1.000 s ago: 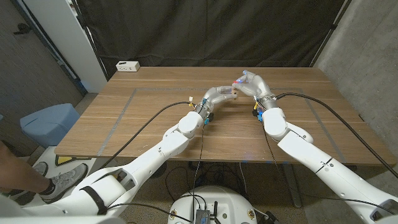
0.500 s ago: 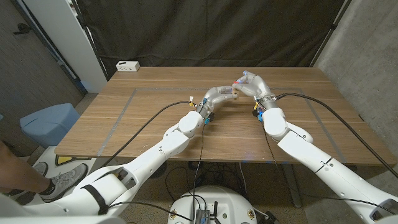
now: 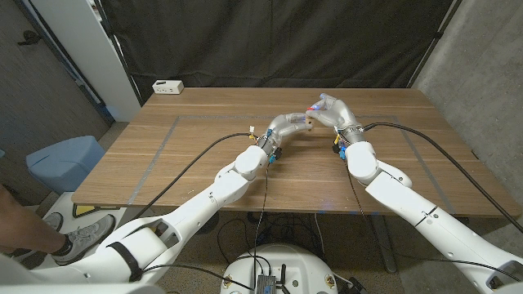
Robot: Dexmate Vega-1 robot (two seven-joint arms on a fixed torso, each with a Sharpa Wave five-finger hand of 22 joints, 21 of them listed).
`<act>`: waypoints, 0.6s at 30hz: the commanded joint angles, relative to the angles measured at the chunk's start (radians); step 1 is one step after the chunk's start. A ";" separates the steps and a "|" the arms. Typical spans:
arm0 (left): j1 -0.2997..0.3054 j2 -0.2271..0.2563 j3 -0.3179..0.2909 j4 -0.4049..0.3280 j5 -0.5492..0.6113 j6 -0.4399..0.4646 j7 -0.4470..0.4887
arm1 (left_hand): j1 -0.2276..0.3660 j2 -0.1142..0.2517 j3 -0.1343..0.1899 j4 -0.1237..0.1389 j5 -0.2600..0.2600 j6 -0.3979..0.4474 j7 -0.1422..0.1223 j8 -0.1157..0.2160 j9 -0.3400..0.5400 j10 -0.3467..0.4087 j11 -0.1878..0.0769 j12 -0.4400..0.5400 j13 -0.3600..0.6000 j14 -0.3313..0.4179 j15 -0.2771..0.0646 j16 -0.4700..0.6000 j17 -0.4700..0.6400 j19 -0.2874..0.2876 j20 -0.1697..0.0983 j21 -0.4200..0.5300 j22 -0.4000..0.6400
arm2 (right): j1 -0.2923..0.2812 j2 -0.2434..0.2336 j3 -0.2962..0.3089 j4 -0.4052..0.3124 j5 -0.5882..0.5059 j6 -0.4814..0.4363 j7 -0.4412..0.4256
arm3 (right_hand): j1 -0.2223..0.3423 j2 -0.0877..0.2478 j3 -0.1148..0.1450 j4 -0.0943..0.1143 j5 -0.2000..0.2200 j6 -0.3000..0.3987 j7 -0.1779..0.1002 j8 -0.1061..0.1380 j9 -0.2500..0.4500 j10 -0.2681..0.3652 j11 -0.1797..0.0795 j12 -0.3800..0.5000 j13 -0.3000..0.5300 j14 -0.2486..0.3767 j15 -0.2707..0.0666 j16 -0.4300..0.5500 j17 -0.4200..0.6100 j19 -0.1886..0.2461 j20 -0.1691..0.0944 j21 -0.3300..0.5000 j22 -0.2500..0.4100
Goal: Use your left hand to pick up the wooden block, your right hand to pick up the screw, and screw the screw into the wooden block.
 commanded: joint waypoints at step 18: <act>-0.025 -0.018 0.006 0.044 -0.006 -0.007 -0.018 | -0.026 0.054 0.003 0.004 0.005 0.063 -0.001 0.003 0.011 0.010 -0.003 0.002 0.128 0.009 -0.112 0.000 0.000 0.003 0.008 0.008 0.004 | 0.008 -0.003 0.004 0.018 0.012 0.009 0.003 | 0.000 0.012 -0.007 0.002 0.006 0.001 -0.005 0.012 0.000 0.005 0.000 0.001 0.006 0.008 -0.012 0.000 0.005 0.009 -0.015 0.001 0.002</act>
